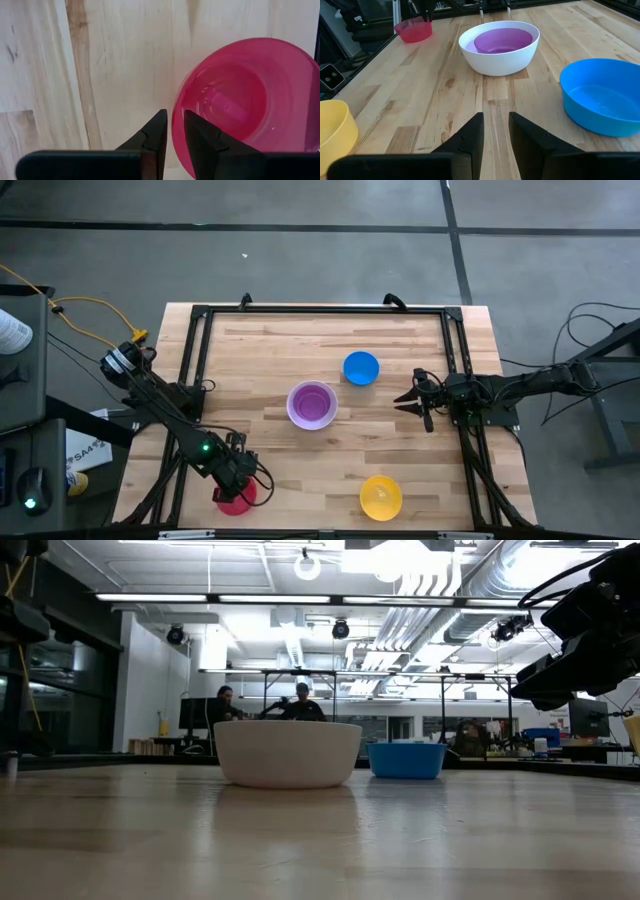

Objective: Nest bowls inside each other
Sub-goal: Stack the pink bowl into the violet bowl

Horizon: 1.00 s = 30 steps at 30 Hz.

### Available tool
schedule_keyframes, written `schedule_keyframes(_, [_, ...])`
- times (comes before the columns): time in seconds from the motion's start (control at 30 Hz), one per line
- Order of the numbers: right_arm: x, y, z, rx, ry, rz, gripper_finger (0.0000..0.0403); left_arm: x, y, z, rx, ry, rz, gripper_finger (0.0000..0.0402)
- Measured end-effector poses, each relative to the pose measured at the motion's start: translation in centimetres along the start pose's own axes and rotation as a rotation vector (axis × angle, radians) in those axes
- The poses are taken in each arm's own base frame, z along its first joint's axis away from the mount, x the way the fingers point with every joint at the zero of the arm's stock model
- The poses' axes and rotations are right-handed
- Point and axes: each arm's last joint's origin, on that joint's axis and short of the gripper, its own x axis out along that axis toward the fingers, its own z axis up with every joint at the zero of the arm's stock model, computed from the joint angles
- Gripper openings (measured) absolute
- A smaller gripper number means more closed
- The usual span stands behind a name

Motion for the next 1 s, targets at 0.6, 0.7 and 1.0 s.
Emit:
schedule_keyframes(0.6, [0.0,0.0,0.0,0.000,0.000,0.001,0.0084,1.4,0.4,-0.6,-0.035,-0.008,-0.039,0.0065])
schedule_keyframes(0.7, [0.0,0.0,0.0,0.000,0.000,0.000,0.0084,1.4,0.4,-0.6,-0.035,-0.006,-0.037,0.0065])
schedule_keyframes(1.0, [0.0,0.0,0.0,0.000,0.000,0.000,0.0084,2.4,0.8,-1.3,-0.076,0.007,-0.061,0.0065])
